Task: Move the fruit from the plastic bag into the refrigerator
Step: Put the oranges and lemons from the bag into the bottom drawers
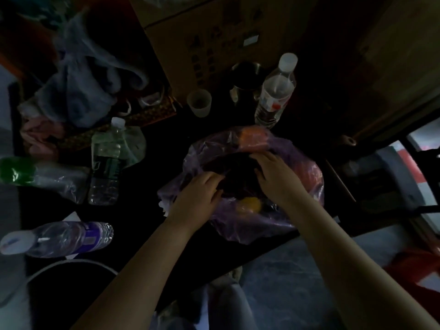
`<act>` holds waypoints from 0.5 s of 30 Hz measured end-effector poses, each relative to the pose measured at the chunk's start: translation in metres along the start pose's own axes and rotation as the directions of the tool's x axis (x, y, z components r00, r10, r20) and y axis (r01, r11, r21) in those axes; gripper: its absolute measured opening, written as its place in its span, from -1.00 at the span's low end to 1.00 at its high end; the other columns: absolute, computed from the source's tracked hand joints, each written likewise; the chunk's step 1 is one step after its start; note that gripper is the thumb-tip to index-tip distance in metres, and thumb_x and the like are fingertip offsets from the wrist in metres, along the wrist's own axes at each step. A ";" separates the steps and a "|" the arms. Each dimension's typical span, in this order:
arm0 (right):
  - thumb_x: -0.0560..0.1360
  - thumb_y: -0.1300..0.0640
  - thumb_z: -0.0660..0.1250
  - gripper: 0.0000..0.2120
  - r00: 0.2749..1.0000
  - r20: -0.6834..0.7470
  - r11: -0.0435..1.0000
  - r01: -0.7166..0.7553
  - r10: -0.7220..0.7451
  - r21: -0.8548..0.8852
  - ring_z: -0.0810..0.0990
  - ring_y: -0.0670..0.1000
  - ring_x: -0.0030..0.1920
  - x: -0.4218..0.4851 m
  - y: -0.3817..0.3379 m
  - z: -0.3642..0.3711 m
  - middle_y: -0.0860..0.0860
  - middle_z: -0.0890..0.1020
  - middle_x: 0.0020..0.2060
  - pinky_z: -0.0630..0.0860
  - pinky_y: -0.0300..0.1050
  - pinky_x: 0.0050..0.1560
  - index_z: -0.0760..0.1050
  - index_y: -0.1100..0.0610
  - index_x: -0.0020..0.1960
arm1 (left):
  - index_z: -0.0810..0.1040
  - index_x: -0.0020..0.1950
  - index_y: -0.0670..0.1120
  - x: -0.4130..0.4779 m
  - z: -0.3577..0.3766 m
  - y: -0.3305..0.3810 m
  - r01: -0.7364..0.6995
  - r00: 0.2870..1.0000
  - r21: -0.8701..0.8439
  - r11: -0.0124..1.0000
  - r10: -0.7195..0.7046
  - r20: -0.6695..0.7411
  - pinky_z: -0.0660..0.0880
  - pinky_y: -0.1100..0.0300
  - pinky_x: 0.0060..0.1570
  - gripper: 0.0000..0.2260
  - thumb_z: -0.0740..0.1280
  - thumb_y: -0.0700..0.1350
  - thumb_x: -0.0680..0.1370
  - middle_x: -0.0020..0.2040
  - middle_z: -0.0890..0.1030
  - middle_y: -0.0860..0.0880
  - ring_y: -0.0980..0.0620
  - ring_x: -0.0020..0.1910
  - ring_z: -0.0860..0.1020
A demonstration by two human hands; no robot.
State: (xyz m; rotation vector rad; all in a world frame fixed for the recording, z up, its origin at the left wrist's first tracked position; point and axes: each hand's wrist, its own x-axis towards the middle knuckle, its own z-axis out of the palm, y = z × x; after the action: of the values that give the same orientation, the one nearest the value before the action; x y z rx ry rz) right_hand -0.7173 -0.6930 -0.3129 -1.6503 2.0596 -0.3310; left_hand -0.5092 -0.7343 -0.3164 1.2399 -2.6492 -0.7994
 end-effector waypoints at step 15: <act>0.54 0.27 0.19 -0.51 0.990 -0.011 0.989 0.140 -0.141 -0.053 0.16 0.14 0.47 0.070 0.023 0.013 0.06 0.25 0.47 0.27 0.08 0.39 0.28 0.11 0.46 | 0.42 0.38 -0.06 0.003 0.023 -0.026 0.131 0.989 -0.013 0.991 -0.130 0.066 0.37 0.17 0.21 -0.60 0.30 -0.07 0.55 0.35 0.41 0.02 0.02 0.32 0.33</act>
State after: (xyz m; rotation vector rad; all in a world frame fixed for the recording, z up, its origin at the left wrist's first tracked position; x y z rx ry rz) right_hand -0.7413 -0.7537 -0.3493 -1.8346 1.9821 -0.3408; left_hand -0.5007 -0.7412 -0.3498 1.4195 -2.6268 -0.8942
